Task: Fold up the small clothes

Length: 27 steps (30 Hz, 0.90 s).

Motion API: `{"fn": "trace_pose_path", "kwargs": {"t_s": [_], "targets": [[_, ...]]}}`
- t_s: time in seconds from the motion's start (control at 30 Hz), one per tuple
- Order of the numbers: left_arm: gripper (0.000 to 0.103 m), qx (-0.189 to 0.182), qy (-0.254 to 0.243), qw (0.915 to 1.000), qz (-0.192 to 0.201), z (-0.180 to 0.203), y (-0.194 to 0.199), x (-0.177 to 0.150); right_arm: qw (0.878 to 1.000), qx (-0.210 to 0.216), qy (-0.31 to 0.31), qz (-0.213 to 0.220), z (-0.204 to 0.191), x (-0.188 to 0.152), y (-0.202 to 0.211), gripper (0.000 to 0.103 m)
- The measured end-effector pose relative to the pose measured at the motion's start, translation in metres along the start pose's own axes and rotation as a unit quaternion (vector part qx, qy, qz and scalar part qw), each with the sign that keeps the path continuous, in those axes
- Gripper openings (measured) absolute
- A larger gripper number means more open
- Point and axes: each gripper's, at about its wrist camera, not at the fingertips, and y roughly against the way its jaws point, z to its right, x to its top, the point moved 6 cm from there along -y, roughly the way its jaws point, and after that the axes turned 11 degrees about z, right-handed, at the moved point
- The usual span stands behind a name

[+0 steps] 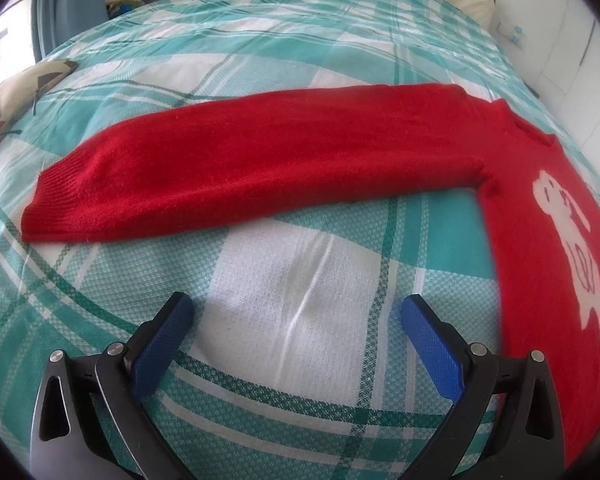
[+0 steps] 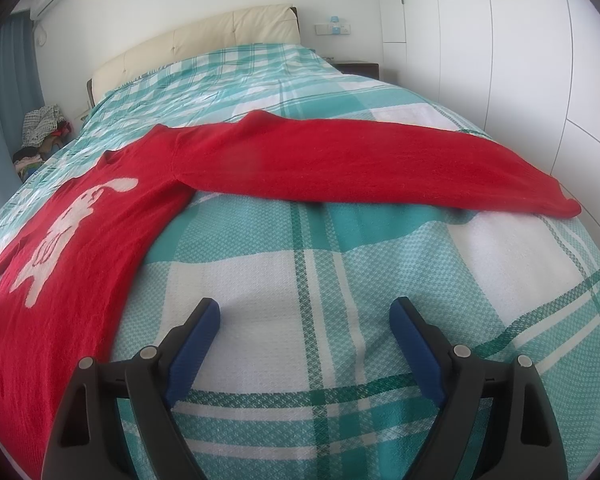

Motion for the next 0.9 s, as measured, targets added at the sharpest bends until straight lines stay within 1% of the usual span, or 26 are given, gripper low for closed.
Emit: {"fn": "trace_pose_path", "kwargs": {"t_s": [0.47,0.9], "targets": [[0.103,0.002,-0.014,0.9999,-0.004,0.0014,0.0004,-0.0018,1.000,0.000,0.000,0.000,-0.0001,0.0002,0.0001,0.087],[0.103,0.005,-0.018,0.9998,-0.005,0.0017,-0.0003,-0.0017,1.000,0.000,0.001,0.000,-0.0002,0.0004,0.0002,0.087]]}}
